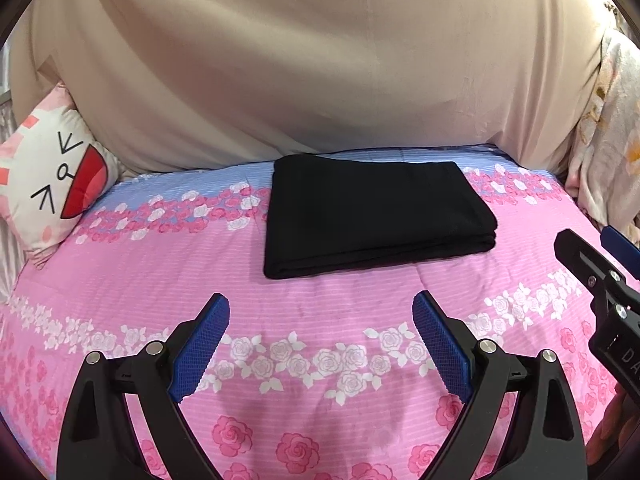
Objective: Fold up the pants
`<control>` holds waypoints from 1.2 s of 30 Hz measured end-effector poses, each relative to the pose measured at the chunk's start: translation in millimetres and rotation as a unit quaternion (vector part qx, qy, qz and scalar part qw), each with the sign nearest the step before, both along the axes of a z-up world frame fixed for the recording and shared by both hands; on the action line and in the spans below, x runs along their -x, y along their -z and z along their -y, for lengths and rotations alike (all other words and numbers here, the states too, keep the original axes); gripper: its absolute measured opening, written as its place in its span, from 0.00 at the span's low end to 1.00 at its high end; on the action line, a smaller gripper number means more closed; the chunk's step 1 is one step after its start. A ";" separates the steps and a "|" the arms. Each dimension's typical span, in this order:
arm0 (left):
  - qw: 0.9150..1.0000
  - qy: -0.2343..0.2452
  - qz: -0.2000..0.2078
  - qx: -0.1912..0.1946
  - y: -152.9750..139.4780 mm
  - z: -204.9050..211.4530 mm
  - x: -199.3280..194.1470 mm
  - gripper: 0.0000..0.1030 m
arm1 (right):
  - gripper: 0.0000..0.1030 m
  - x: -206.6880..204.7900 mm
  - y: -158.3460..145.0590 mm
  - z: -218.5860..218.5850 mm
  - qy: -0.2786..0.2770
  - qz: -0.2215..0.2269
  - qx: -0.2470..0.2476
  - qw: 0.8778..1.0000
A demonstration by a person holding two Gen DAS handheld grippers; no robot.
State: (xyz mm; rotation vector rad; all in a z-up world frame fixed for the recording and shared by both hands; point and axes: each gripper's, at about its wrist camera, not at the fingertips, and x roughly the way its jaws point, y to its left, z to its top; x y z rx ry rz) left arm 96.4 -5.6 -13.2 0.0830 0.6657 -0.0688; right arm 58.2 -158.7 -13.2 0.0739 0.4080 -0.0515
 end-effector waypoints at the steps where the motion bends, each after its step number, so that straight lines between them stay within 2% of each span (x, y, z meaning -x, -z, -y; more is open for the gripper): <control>1: 1.000 0.002 0.001 0.001 -0.5 0.1 0.2 0.88 | 0.77 -0.6 0.7 0.1 0.000 -0.001 0.000 1.000; 36: 1.000 -0.005 0.001 -0.004 5.6 -7.6 -8.5 0.88 | 0.79 -10.2 7.2 1.5 0.001 -0.009 -0.003 1.000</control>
